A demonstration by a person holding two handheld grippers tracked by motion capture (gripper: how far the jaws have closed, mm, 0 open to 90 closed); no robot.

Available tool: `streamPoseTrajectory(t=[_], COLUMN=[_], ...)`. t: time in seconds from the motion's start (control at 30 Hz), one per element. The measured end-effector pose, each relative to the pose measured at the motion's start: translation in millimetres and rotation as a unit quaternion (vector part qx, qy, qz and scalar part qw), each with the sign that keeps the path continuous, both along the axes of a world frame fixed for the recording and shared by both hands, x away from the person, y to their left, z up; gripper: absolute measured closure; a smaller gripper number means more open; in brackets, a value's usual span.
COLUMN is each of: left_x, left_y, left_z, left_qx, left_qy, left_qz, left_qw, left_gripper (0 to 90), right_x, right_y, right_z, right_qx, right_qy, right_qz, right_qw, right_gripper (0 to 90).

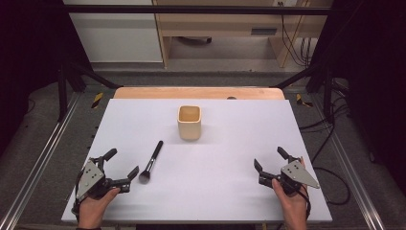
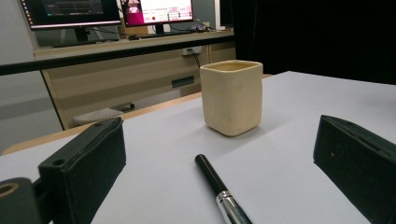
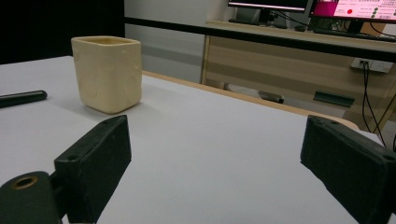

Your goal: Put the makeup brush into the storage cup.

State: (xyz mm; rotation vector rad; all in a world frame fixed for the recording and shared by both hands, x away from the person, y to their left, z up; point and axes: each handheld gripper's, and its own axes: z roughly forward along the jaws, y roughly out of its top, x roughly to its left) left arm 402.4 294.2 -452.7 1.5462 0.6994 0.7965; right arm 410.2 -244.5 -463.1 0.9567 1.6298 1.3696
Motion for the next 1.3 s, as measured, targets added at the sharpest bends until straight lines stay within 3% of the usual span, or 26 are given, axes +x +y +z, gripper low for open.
streamPoseTrajectory(t=[0.3,0.4,0.5,0.63,0.7,0.77,0.87,0.9,0.93,1.0,1.03,1.07,1.1,1.23,1.27,1.3], left_x=[-3.6,-3.4,-2.2,2.4,4.0,4.4,6.5,9.7,9.7,14.7,14.7,19.6,19.6,28.5,32.4,32.4], left_y=[-0.5,-3.0,-4.5,-9.0,-14.6,-16.7,-22.9,-27.0,-27.0,-34.5,-34.5,-40.3,-40.3,-55.0,-62.3,-62.3], left_z=[2.5,6.9,9.7,17.9,29.5,34.5,48.7,54.9,54.9,61.6,61.6,65.8,65.8,73.2,77.6,77.6], left_qx=[0.006,0.024,0.025,0.049,0.071,0.079,0.115,0.130,0.130,0.147,0.147,0.162,0.162,0.199,0.214,0.214], left_qy=[0.011,0.014,0.018,0.035,0.055,0.064,0.081,0.105,0.105,0.137,0.137,0.158,0.158,0.192,0.206,0.206], left_qz=[-0.018,-0.027,-0.028,-0.025,-0.023,-0.022,-0.024,-0.026,-0.026,-0.028,-0.028,-0.028,-0.028,-0.034,-0.040,-0.040], left_qw=[0.9997,0.9992,0.9991,0.9979,0.9957,0.9946,0.9898,0.9857,0.9857,0.9793,0.9793,0.9737,0.9737,0.9604,0.9540,0.9540], left_gripper=[2.9,2.9,2.9,2.8,2.9,2.9,2.9,2.9,2.8,3.6,3.8,3.8,4.0,3.8,3.9,4.5], right_x=[-1.3,-1.5,-1.4,-2.3,-1.7,-1.6,-1.6,-1.7,-1.7,-2.0,-2.0,-1.5,-1.5,-0.9,-1.0,-1.0], right_y=[-0.9,-2.0,-3.4,-5.8,-6.4,-6.6,-7.1,-6.9,-6.9,-5.9,-5.9,-5.7,-5.7,-4.7,-4.6,-4.7], right_z=[-1.4,-1.5,-1.4,-1.3,-2.1,-2.2,-1.7,-1.8,-1.8,-1.6,-1.6,-2.0,-2.0,-1.8,-1.6,-1.5], right_qx=[0.003,0.002,0.006,0.000,-0.002,-0.001,0.001,0.001,0.001,-0.004,-0.004,-0.007,-0.007,-0.009,-0.007,-0.008], right_qy=[-0.005,-0.014,-0.013,-0.010,-0.008,-0.006,-0.006,-0.006,-0.006,-0.006,-0.006,-0.006,-0.006,-0.004,-0.004,-0.003], right_qz=[-0.012,-0.018,-0.022,-0.030,-0.031,-0.031,-0.034,-0.036,-0.036,-0.036,-0.036,-0.036,-0.036,-0.039,-0.039,-0.039], right_qw=[0.9999,0.9997,0.9996,0.9995,0.9995,0.9995,0.9994,0.9993,0.9993,0.9993,0.9993,0.9993,0.9993,0.9992,0.9992,0.9992], right_gripper=[10.5,9.7,8.7,6.6,5.7,5.5,5.3,5.1,5.1,4.9,4.9,4.9,4.9,4.7,4.7,4.7])
